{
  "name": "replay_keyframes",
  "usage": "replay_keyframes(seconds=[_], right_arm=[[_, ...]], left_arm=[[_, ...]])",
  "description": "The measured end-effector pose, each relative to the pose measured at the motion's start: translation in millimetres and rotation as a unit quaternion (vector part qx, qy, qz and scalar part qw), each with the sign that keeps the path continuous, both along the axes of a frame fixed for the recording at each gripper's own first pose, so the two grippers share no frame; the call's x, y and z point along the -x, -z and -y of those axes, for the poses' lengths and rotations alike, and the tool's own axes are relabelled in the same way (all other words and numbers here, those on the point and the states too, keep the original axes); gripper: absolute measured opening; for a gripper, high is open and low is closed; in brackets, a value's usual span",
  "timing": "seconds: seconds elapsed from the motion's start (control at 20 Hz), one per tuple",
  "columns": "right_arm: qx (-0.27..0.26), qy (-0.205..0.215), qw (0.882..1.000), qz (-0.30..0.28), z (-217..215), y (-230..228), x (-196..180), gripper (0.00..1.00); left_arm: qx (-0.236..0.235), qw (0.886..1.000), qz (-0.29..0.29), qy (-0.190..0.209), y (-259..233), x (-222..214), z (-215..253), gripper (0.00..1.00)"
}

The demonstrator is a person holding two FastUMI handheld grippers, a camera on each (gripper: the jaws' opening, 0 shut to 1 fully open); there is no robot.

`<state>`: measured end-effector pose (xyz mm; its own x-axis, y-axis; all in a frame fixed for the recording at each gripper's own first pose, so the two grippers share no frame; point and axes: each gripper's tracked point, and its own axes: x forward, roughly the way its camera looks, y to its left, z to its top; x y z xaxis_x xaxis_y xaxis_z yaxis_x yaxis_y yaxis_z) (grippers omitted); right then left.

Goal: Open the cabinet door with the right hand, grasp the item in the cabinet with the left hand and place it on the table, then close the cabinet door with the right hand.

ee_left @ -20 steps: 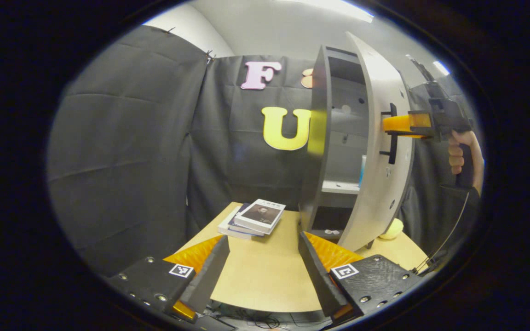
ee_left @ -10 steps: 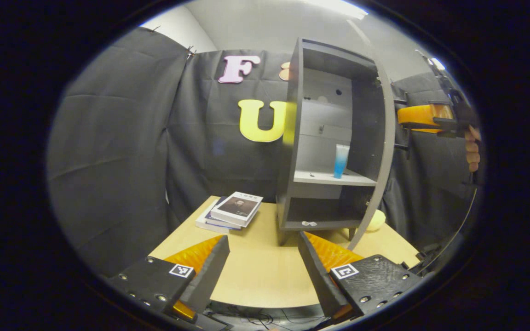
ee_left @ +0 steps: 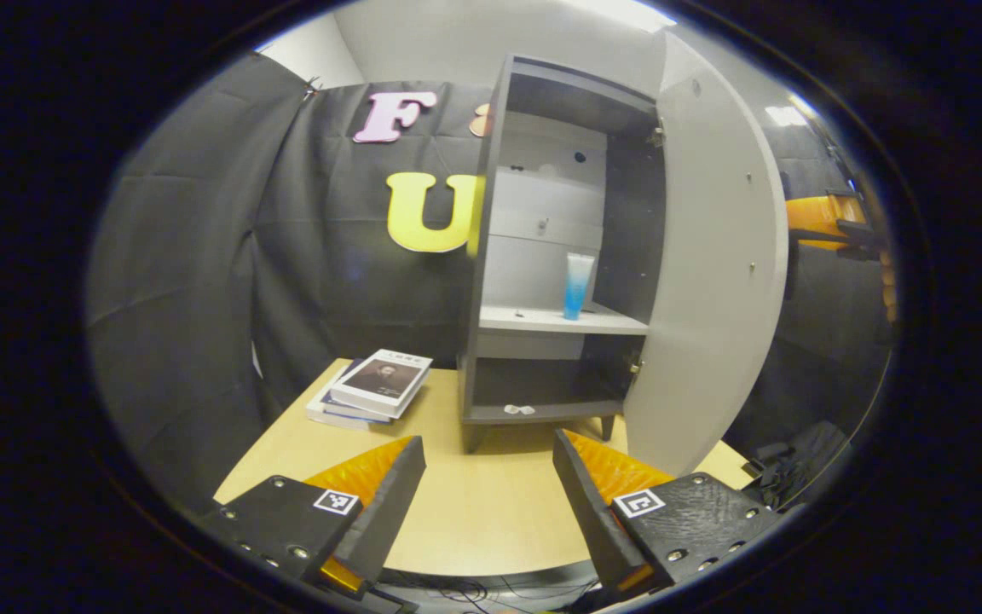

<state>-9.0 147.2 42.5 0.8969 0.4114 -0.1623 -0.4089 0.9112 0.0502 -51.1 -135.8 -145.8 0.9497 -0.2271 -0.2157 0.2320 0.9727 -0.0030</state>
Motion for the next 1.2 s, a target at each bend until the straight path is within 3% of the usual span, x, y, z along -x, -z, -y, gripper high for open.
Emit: replay_keyframes(seconds=[0.15,0.3,0.6,0.85,1.05,1.15,1.2], right_arm=[[-0.032,0.016,0.999,-0.014,17,0,-2,0.08],[-0.040,0.041,0.998,-0.016,39,-1,2,0.08],[-0.094,0.090,0.992,0.003,87,-6,-8,0.05],[-0.093,0.074,0.993,0.007,108,-9,0,0.06],[-0.101,0.075,0.992,0.007,120,-1,16,0.07],[-0.086,0.082,0.993,0.008,126,4,30,0.08],[-0.074,0.092,0.993,0.010,133,7,36,0.08]], left_arm=[[-0.004,0.999,-0.006,0.032,6,-7,26,0.89],[-0.005,0.998,-0.009,0.056,7,-12,47,0.93],[-0.008,0.997,-0.017,0.074,13,-22,78,0.89],[0.019,0.996,-0.031,0.081,3,-33,100,0.93],[0.001,0.996,-0.008,0.094,-12,-45,100,0.89],[-0.010,0.995,-0.006,0.100,-13,-49,98,0.93],[-0.011,0.995,-0.007,0.103,-14,-52,95,0.89]])
